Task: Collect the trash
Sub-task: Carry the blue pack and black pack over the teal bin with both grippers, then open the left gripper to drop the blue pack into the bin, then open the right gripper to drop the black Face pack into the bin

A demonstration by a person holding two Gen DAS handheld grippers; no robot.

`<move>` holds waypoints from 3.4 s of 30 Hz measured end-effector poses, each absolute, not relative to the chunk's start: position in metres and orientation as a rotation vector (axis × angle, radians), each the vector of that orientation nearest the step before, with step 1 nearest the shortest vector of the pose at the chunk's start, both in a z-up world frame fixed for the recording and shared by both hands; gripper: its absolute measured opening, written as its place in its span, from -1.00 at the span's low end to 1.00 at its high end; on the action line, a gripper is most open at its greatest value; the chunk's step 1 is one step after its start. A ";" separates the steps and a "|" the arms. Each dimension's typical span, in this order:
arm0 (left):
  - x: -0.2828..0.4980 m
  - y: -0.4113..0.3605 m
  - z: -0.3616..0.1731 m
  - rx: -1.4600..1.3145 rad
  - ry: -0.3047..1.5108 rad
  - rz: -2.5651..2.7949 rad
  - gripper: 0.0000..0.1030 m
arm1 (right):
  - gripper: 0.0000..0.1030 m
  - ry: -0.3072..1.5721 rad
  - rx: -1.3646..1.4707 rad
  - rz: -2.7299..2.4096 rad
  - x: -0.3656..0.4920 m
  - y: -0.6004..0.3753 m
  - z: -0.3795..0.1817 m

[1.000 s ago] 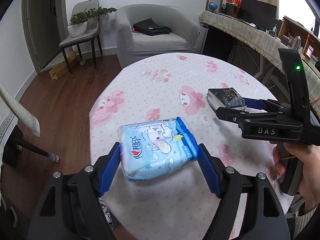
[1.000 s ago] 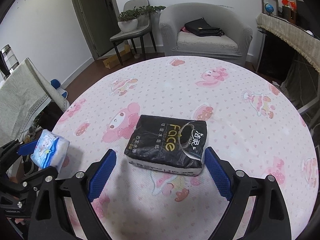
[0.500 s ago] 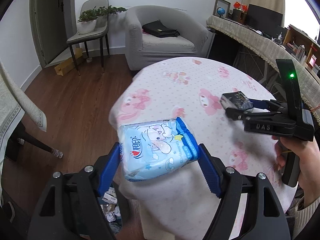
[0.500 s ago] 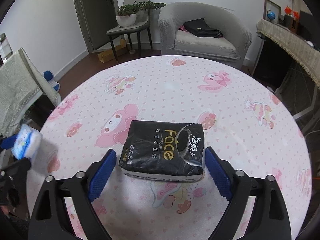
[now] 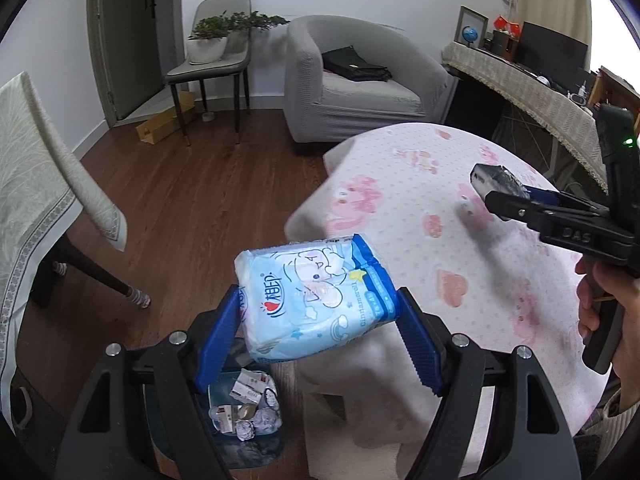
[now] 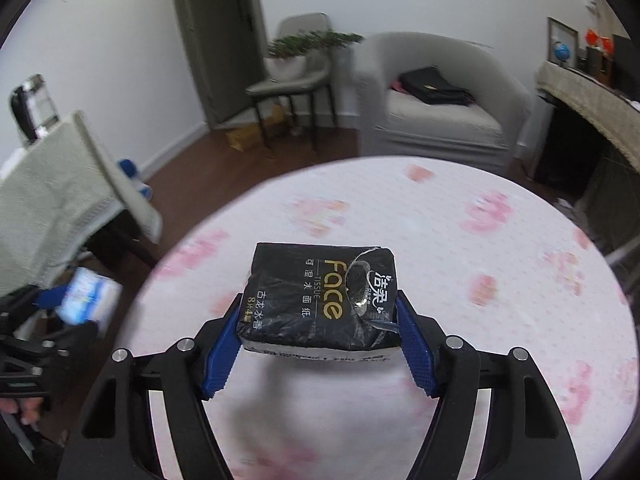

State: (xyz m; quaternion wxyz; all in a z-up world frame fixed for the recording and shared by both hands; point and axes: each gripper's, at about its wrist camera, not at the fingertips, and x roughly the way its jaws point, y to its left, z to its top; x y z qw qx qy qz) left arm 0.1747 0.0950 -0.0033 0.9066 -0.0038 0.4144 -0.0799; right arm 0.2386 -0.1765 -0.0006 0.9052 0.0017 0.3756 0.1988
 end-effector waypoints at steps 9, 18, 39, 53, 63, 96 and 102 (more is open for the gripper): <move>0.172 0.124 -0.010 -0.005 0.863 -0.118 0.51 | 0.40 0.752 -0.003 0.534 0.228 -0.130 0.006; 0.169 0.148 -0.016 -0.026 0.874 -0.088 0.51 | 0.40 0.741 -0.025 0.611 0.223 -0.098 0.008; 0.164 0.191 -0.059 -0.009 0.980 -0.034 0.51 | 0.40 0.724 -0.046 0.718 0.216 -0.052 0.009; 0.161 0.215 -0.097 0.001 1.117 -0.003 0.51 | 0.40 0.727 -0.066 0.767 0.211 -0.022 0.007; 0.153 0.226 -0.123 0.028 1.221 -0.009 0.51 | 0.40 0.736 -0.080 0.787 0.211 -0.005 0.002; 0.132 0.283 -0.072 -0.064 1.023 0.039 0.36 | 0.40 0.886 -0.220 0.860 0.192 0.088 -0.054; 0.128 0.290 -0.047 -0.086 0.950 0.058 0.22 | 0.40 0.943 -0.258 0.871 0.187 0.102 -0.079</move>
